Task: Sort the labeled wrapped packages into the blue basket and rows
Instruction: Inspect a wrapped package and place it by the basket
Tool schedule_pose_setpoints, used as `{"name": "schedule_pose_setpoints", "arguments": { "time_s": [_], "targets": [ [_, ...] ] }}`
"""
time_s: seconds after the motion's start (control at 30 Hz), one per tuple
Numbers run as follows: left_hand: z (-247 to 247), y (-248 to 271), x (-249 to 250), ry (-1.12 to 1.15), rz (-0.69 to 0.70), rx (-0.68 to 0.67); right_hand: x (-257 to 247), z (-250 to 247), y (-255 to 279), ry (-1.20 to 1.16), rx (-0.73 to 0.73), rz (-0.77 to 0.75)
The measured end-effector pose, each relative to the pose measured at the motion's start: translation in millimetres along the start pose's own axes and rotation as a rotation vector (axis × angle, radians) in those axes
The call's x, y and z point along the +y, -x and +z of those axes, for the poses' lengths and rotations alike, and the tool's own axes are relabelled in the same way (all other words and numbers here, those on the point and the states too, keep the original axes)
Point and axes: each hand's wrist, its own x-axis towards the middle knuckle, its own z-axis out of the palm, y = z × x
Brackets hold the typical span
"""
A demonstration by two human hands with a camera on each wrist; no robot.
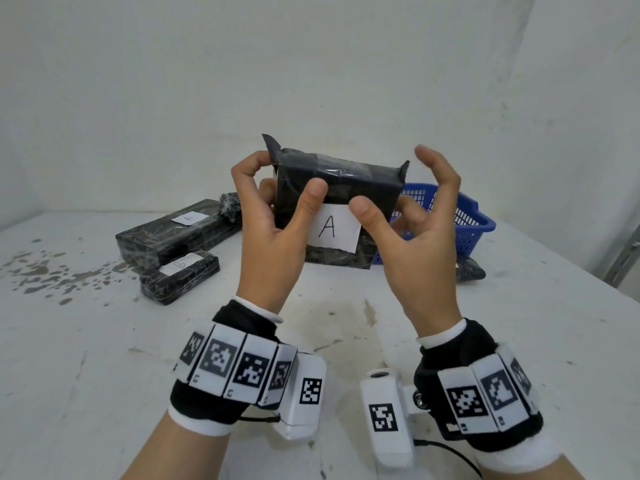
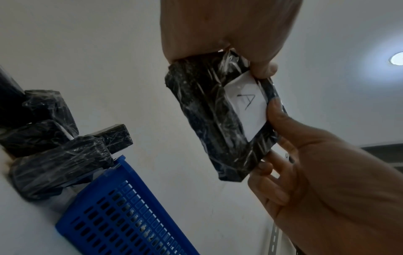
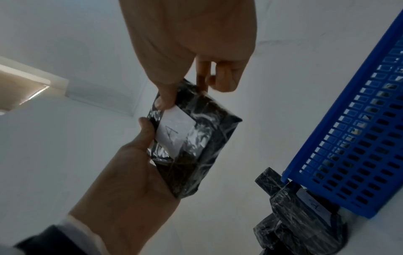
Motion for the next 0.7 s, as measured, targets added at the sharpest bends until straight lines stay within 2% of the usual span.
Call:
{"name": "schedule_pose_setpoints", "arguments": {
  "time_s": [0.17, 0.3, 0.43, 0.7],
  "targets": [
    [-1.6, -0.8, 2.1, -0.054, 0.035, -0.060, 0.6, -2.3, -2.4, 0.000, -0.032, 0.071],
    [-1.0, -0.4, 5.9, 0.016, -0.027, -0.060, 4.9, -3.2, -3.6, -0.009, -0.049, 0.016],
    [-2.1, -0.8, 7.8, 0.060, -0.075, -0.081, 5.5, -5.3, -6.3, -0.106, -0.054, 0.050],
    [-2.8, 0.4, 8.1, 0.077, -0.142, -0.119, 8.2, -6.5, -7.0, -0.139, -0.066, 0.039]
  ]
}}
